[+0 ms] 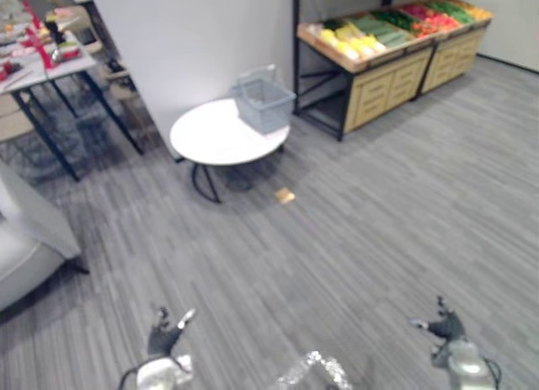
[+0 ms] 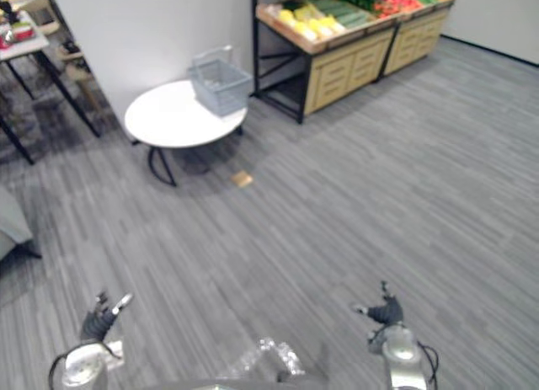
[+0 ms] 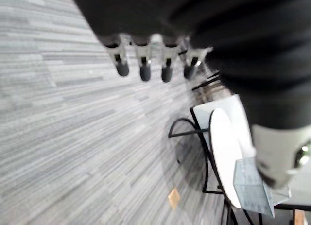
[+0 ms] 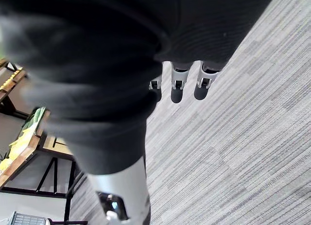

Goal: Pick vegetable in the basket

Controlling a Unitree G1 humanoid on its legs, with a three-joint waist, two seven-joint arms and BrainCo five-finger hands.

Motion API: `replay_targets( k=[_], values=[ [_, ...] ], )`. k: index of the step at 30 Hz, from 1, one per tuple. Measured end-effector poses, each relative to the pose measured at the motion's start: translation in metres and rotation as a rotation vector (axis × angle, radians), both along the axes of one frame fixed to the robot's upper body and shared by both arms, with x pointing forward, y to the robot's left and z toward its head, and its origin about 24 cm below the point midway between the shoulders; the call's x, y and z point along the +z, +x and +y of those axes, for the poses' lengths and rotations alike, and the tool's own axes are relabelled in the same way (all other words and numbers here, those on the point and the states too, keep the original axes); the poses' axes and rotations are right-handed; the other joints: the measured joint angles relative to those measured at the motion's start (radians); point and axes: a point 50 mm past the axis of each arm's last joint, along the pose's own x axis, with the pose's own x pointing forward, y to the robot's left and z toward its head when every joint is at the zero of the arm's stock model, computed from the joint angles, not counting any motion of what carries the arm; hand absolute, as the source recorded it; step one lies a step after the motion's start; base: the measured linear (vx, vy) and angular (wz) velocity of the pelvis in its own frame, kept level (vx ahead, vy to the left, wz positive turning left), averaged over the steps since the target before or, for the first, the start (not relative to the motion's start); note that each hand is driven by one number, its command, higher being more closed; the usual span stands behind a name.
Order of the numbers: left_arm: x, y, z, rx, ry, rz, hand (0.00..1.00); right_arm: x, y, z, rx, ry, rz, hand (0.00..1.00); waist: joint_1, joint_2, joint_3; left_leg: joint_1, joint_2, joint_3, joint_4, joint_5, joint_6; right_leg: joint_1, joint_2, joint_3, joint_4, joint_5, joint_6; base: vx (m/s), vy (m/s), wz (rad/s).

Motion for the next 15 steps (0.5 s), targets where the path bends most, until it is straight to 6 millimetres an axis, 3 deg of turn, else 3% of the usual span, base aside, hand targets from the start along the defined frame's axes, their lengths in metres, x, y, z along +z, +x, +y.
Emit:
replay_targets(
  k=[2,3,5,7,10,11,13,14,15],
  values=[
    [0.0,0.004,-0.002,-0.002,-0.005,-0.008,0.0,-0.003,-0.001,0.002,-0.007,0.003,0.013,0.0,0.004,-0.003,0.017,-0.076,0.041,0.009,0.207,-0.042,-0.033,0.011,0.01,-0.006,0.008,-0.016,-0.015,-0.03,-0.056,0.11],
    [0.001,0.01,-0.005,-0.011,-0.012,-0.022,0.0,-0.003,0.002,0.003,-0.009,0.0,0.015,0.0,0.011,-0.009,0.054,-0.196,0.088,0.0,0.491,0.008,-0.03,0.038,0.015,-0.006,0.018,-0.025,-0.025,-0.03,-0.056,0.04],
    [0.0,0.01,-0.008,-0.019,-0.019,-0.016,0.0,0.0,0.01,0.004,-0.007,-0.009,-0.005,0.0,0.022,-0.014,0.085,-0.303,0.111,-0.026,0.667,0.03,-0.025,0.053,0.015,0.005,0.023,-0.034,-0.033,0.01,-0.003,-0.17],
    [0.001,0.014,-0.01,-0.028,-0.016,-0.025,0.0,0.006,0.02,0.004,0.001,-0.014,-0.033,0.0,0.037,-0.02,0.089,-0.375,0.108,-0.012,0.609,-0.002,-0.033,0.054,-0.01,0.018,-0.004,-0.034,-0.034,0.08,0.072,-0.27],
    [0.002,0.017,-0.013,-0.046,-0.015,-0.034,0.0,0.021,0.038,-0.006,0.017,-0.055,-0.085,0.0,0.056,0.006,0.088,-0.378,0.094,0.047,0.162,0.044,-0.046,0.052,-0.044,0.019,-0.12,-0.033,-0.033,0.25,0.194,-0.35],
    [0.002,0.016,-0.013,-0.045,-0.014,-0.032,0.0,0.029,0.046,-0.01,0.019,-0.077,-0.112,0.0,0.07,0.024,0.085,-0.373,0.097,0.044,0.051,0.061,-0.041,0.055,-0.044,0.022,-0.153,-0.033,-0.033,0.34,0.24,-0.5],
    [0.0,0.009,-0.012,-0.043,-0.008,-0.01,0.0,0.036,0.051,-0.013,0.008,-0.096,-0.141,0.0,0.076,0.03,0.081,-0.363,0.098,0.039,0.038,0.094,-0.003,0.046,-0.055,0.022,-0.104,-0.042,-0.018,0.4,0.29,-0.29],
    [-0.002,0.002,-0.01,-0.041,-0.006,0.006,0.0,0.037,0.052,-0.009,0.007,-0.102,-0.157,0.0,0.083,0.003,0.065,-0.36,0.07,0.044,0.072,0.106,0.014,0.011,-0.1,0.027,-0.004,-0.098,0.047,0.41,0.274,-0.19],
    [-0.004,-0.002,-0.01,-0.043,-0.001,0.022,0.0,0.038,0.052,-0.007,0.007,-0.1,-0.164,0.0,0.088,-0.02,0.057,-0.352,0.052,0.053,0.077,0.106,0.015,-0.008,-0.123,0.037,0.07,-0.141,0.063,0.41,0.219,-0.27]
  ],
)
